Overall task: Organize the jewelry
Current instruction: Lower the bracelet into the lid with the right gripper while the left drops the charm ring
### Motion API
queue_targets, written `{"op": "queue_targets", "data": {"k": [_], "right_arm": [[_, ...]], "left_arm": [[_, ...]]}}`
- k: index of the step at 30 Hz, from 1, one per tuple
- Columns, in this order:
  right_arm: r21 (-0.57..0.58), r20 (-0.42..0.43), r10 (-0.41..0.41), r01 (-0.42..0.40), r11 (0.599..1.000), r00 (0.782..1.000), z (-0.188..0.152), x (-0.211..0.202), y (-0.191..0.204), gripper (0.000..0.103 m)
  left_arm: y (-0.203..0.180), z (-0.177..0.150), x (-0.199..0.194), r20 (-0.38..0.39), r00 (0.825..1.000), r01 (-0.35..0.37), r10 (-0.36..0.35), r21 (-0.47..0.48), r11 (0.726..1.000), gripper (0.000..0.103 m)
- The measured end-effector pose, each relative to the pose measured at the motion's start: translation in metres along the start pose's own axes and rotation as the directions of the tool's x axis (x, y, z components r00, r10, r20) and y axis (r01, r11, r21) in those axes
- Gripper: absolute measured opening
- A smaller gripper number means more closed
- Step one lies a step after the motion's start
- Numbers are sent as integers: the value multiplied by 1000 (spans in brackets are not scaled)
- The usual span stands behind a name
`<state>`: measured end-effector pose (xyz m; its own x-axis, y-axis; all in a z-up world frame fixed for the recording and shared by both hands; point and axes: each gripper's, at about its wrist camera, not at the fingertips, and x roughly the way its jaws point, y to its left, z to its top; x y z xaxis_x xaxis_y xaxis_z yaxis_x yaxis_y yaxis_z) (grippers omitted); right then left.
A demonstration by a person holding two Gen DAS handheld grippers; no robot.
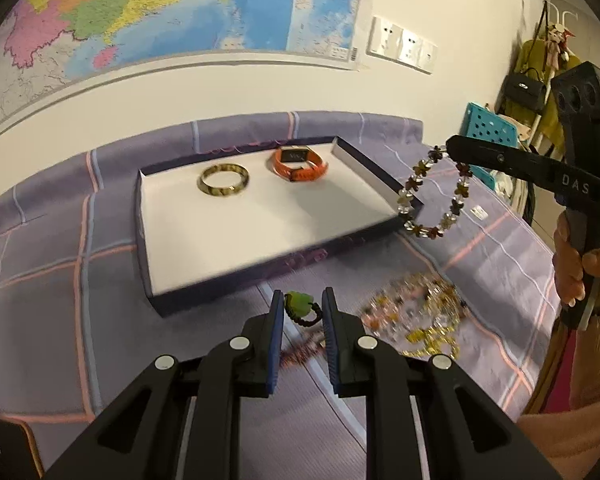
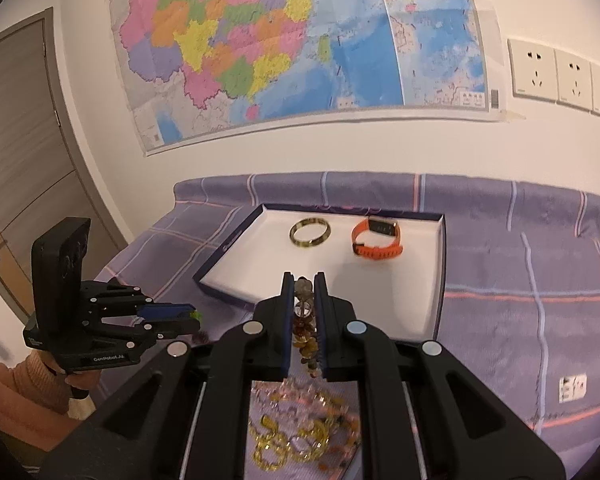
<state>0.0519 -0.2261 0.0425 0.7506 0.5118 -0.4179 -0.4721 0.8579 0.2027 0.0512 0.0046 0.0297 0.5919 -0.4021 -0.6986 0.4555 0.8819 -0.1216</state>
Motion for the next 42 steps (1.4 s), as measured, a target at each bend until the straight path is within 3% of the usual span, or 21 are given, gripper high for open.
{"op": "queue_targets", "data": {"k": [14, 42], "right_arm": [[45, 17, -17, 16, 999, 1000, 27, 32, -17, 10], [108, -36, 1, 3, 994, 999, 38, 93, -33, 10]], "left_arm": [[11, 30, 12, 26, 998, -55, 55, 14, 998, 17], [28, 63, 53, -4, 993, -118, 118, -17, 993, 17]]}}
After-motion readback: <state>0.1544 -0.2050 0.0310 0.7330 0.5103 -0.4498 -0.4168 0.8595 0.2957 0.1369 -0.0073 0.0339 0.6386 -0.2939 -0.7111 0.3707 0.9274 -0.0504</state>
